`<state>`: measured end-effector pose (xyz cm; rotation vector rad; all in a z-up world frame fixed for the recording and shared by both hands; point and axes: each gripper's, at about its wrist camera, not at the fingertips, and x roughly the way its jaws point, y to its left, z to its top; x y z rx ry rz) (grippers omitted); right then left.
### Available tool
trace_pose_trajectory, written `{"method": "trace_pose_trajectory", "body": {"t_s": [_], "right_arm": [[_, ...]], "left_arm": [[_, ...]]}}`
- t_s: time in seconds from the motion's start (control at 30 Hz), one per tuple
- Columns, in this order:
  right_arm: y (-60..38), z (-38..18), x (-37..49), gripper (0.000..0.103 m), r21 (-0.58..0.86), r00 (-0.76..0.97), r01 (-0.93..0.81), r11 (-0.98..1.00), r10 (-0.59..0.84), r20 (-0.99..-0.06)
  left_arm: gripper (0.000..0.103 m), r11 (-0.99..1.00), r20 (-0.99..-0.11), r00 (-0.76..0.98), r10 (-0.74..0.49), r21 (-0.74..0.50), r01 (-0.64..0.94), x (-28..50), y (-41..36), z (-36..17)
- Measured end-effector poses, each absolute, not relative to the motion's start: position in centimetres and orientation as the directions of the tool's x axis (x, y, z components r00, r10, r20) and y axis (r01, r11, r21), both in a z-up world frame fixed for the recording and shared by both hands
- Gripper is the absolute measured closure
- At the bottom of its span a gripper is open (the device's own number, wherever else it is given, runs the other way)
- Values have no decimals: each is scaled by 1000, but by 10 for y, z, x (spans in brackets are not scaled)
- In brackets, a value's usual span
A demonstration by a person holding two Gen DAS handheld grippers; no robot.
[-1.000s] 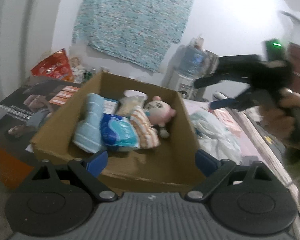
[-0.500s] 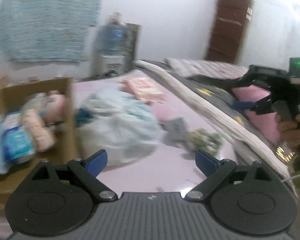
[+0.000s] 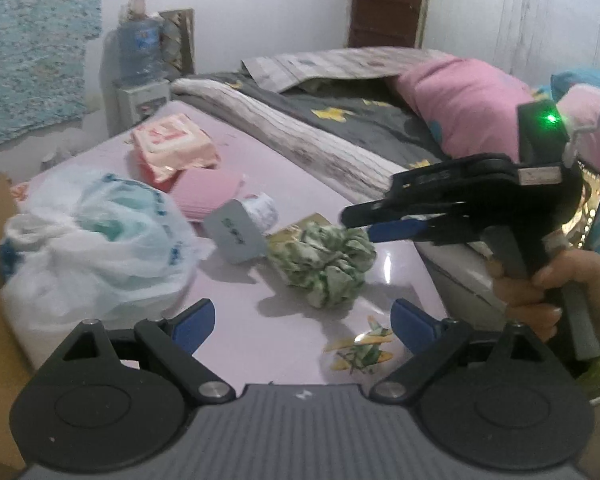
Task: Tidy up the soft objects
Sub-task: 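Reach the left tool to the green-and-white floral cloth and close on it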
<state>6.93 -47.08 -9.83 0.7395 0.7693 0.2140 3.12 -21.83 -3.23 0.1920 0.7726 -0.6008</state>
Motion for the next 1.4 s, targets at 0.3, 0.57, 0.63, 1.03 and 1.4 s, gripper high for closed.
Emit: {"method": "trace_pose_trajectory", "body": {"t_s": [0.3,0.57,0.63,1.03,1.4], "right_arm": [[-457,-126,76,84,748,575,12,663,607,-548],[-469,-96,76,51,710,595,-31,703,584,-552],[-473,-83,81,47,662,631,-27,749,527,-569],[-455,-77,108,29,541,623,-49,840,449,-641],[-397,-82,147,22,272,551,-177,946,324,-769]], "left_arm": [[7,825,-754,517,-406,-58,562,56,-234,-60],[7,835,-774,516,-367,-30,550,77,-240,-72],[7,835,-778,508,-370,-39,549,84,-245,-73],[43,836,-818,444,-367,-81,542,107,-263,-102],[74,897,-824,458,-334,-128,424,101,-210,-99]]}}
